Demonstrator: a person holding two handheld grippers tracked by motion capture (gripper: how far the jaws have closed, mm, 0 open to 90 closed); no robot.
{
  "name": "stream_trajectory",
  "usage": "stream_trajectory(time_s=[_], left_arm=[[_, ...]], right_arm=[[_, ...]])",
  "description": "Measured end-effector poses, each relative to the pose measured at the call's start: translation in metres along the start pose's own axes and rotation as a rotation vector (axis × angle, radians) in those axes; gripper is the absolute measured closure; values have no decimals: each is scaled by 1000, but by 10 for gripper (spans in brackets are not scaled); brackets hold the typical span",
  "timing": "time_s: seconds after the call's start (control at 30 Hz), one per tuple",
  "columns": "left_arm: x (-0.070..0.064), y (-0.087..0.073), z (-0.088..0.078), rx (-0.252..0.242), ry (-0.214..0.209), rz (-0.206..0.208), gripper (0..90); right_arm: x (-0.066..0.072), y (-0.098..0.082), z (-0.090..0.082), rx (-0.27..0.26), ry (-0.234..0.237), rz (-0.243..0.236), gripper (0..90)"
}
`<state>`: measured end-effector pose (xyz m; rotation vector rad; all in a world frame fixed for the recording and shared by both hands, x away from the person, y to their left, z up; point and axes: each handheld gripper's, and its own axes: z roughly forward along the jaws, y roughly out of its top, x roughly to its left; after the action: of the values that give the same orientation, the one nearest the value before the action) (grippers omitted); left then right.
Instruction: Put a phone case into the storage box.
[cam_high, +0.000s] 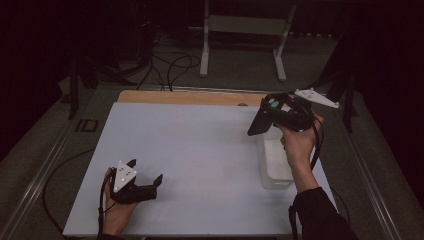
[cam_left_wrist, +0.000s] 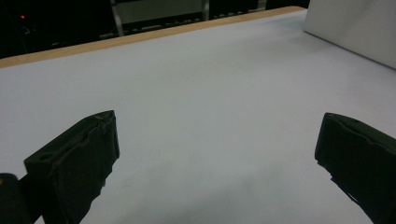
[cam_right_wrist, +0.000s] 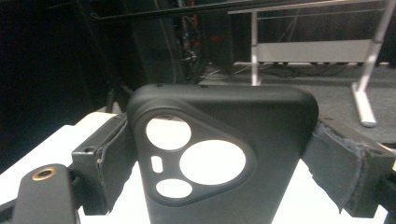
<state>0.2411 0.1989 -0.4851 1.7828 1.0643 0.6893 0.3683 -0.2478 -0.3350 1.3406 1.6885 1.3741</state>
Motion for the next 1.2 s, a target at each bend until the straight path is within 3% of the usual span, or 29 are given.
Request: stream_trajectory(time_s=[0.33,0.57,0.93,1.2], left_arm=[[1,-1,-1,0,1,-6,5],[0,-1,0,2,-1,-6,6],[0,-1,0,4,-2,-7,6],[0,-1,-1,3,-3,-7,6]], right_arm=[[-13,3,10,13,-66,-4,140],[-25,3,20,33,-144,-27,140],[-33,1,28,44,-212,-67,140],[-40,-5,37,75,-241,-69,140]])
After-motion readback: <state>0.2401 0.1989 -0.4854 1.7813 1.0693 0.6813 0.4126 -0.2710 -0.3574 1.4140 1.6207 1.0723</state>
